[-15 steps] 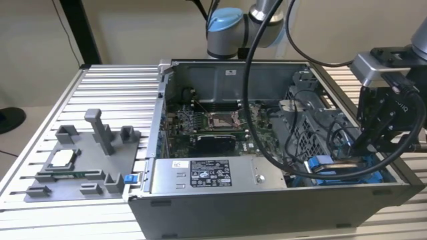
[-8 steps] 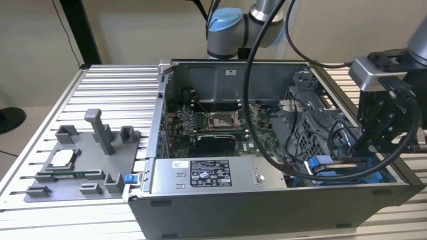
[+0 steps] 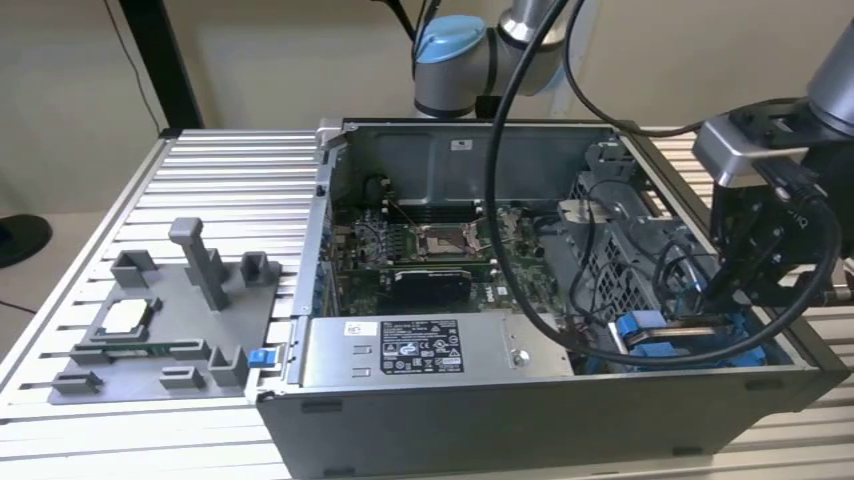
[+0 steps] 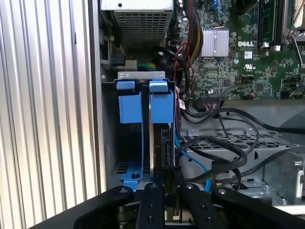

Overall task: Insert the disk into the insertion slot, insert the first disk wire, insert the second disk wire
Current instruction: 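Insert the first disk wire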

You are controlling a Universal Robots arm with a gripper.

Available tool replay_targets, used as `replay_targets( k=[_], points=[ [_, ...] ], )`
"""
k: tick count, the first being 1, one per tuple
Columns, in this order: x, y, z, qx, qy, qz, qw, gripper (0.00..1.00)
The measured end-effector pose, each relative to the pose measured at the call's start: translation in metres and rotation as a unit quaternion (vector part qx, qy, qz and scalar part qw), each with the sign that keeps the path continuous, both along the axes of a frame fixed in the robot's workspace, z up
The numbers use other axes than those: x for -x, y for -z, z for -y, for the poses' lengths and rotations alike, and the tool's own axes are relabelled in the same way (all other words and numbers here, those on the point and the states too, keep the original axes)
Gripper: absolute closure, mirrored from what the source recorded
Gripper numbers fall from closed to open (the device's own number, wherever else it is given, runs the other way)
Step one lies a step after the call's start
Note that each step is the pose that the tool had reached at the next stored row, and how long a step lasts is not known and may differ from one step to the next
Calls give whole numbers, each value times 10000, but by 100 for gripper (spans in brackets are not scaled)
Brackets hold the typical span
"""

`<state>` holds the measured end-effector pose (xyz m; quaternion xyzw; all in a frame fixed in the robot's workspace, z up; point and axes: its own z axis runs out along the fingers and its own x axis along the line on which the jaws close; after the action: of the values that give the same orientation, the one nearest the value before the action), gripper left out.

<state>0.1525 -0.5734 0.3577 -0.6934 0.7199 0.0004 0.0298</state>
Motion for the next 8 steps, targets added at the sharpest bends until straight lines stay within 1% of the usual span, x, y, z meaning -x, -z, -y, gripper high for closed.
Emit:
replay_targets(
  k=[4, 8],
  points=[
    [2, 22, -2, 0, -77, 1, 10000, 100],
    [3, 41, -19, -1, -88, 1, 10000, 100]
  ],
)
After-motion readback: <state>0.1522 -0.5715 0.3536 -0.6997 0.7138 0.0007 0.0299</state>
